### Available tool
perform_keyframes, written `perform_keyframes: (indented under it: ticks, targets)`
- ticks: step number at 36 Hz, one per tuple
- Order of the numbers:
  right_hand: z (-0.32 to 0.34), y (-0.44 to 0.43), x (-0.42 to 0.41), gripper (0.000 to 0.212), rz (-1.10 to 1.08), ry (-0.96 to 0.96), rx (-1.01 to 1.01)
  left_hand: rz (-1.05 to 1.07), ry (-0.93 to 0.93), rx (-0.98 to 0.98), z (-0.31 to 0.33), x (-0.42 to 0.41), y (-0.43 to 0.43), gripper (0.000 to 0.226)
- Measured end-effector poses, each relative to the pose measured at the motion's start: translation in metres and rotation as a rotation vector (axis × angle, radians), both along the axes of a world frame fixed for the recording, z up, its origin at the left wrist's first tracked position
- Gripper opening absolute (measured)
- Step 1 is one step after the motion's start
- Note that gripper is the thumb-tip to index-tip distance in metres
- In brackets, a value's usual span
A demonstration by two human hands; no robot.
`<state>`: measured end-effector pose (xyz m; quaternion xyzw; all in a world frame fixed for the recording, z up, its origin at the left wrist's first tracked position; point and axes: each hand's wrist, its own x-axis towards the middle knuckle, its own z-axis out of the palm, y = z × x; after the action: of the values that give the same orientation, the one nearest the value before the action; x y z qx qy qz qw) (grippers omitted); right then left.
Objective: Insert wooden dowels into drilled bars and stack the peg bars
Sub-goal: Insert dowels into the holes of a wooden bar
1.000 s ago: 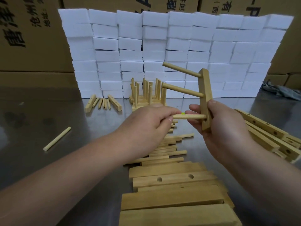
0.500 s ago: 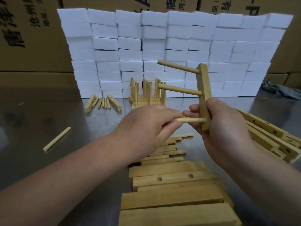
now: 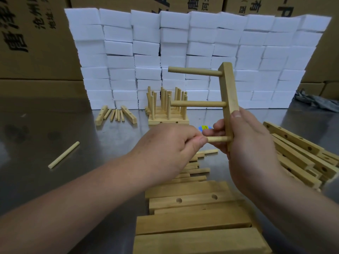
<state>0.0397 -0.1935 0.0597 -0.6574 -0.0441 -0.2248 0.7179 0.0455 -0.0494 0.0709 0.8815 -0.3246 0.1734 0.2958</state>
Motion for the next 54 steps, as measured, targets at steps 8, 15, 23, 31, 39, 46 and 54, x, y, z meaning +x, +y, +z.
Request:
perform_keyframes:
  ticks: [8,15,23,31,39,46,54]
  targets:
    - [0.006,-0.003,0.004,0.025,0.085,0.09,0.145,0.011,0.013,-0.016,0.006,0.001,0.002,0.053]
    - [0.014,-0.008,0.012,0.023,0.079,0.25,0.349,0.066,0.225,-0.516,0.018,0.014,0.015,0.044]
    - [0.021,-0.016,0.013,0.027,0.386,0.548,0.315,0.163,0.226,-0.571,0.008,0.039,0.023,0.015]
    - [0.024,-0.018,0.009,0.032,0.66,0.642,0.308,0.291,0.36,-0.701,0.006,0.047,0.023,0.006]
    - [0.03,-0.021,0.007,0.046,0.845,0.657,0.344,-0.127,0.756,-0.753,0.009,0.048,0.031,0.027]
    - [0.033,-0.025,0.007,0.08,0.935,0.57,0.536,-0.119,0.669,-0.579,0.014,0.052,0.046,0.025]
    - [0.023,-0.018,0.006,0.09,0.729,0.445,0.602,-0.024,0.59,-0.355,0.018,0.056,0.054,0.015]
